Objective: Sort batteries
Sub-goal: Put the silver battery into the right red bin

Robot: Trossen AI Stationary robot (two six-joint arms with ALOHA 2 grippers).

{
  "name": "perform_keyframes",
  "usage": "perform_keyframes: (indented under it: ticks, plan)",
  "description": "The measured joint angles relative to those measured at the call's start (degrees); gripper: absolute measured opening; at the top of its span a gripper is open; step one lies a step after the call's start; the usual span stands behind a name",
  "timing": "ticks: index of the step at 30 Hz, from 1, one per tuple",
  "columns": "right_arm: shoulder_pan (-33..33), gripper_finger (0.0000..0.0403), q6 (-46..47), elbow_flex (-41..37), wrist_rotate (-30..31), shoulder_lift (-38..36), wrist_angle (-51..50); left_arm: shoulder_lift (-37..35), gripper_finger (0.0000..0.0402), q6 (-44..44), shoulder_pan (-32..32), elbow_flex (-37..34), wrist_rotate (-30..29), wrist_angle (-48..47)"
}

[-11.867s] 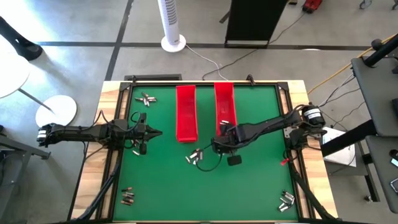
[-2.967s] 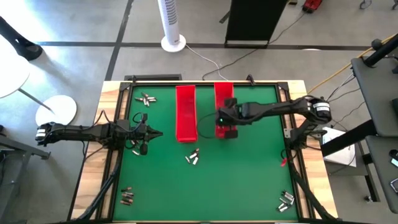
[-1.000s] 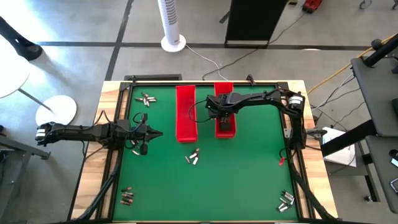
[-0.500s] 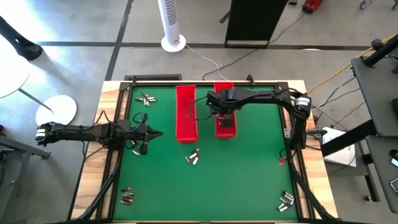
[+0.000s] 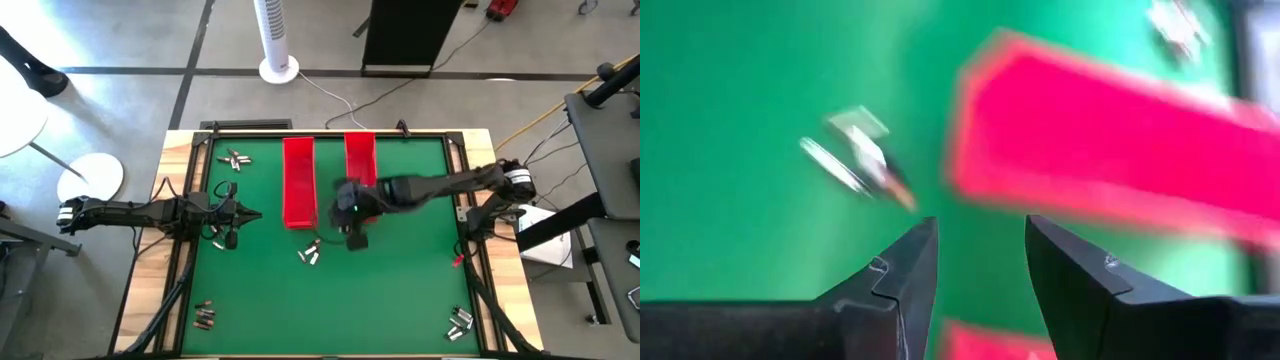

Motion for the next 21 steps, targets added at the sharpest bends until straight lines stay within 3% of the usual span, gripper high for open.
perform_keyframes:
  ticks: [4, 9, 15, 21]
  plan:
    - [4.33, 0.0137, -0.40, -5.30, -5.95, 1.94, 15.76, -0.01, 0.0000, 0.00, 0.00, 0.01, 0.00, 0.02]
    - [7.29, 0.0129, -0.92, -7.12, -7.57, 9.16, 24.88, 0.02, 0.0000, 0.00, 0.00, 0.00, 0.00, 0.07]
    - [7.49, 0.0143, -0.14, -4.00, -8.74, 18.06, 21.39, 0.02, 0.0000, 0.00, 0.00, 0.01, 0.00, -0.02]
    - [6.28, 0.0163, -3.71, -2.29, -8.63, 21.99, 19.61, 0.00, 0.0000, 0.00, 0.00, 0.01, 0.00, 0.02]
